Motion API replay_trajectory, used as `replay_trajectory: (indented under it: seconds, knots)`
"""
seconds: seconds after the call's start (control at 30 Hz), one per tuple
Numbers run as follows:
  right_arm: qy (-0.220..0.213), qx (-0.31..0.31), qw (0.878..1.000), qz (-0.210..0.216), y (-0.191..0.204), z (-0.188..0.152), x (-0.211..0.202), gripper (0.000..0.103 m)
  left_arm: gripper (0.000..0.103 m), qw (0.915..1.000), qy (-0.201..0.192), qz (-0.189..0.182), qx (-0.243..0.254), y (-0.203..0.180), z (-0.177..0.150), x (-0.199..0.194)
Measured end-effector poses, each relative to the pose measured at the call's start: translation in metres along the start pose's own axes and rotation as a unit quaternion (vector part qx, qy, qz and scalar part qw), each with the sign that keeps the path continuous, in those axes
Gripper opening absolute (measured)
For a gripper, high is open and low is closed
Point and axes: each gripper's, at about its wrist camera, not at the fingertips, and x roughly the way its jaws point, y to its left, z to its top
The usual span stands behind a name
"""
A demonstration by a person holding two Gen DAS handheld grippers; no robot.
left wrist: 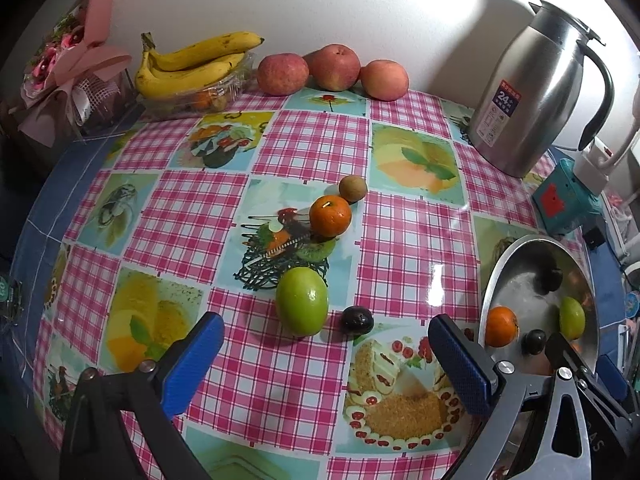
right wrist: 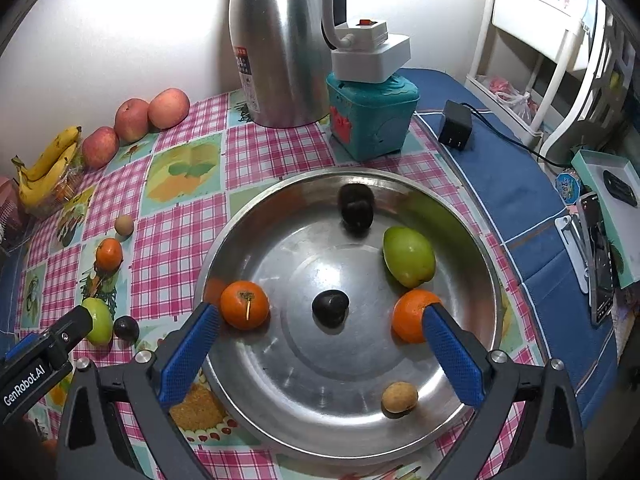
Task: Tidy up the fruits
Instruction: 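Move the left tool to the green apple while the right tool nears the dark plum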
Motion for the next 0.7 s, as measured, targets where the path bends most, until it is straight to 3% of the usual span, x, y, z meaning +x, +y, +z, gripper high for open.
replay_trajectory:
  seconds: [0.33, 0.7]
  knots:
    - [0.011, 0.011, 1.0, 0.006, -0.001, -0.002, -0.001, 0.101, 0.103, 0.9994, 0.018, -0.021, 0.02, 0.0, 0.0, 0.003]
    - [0.029, -0.009, 1.0, 0.005, 0.022, -0.008, 0.005, 0.101, 0.103, 0.999, 0.011, -0.004, 0.043, 0.014, 0.009, 0.0]
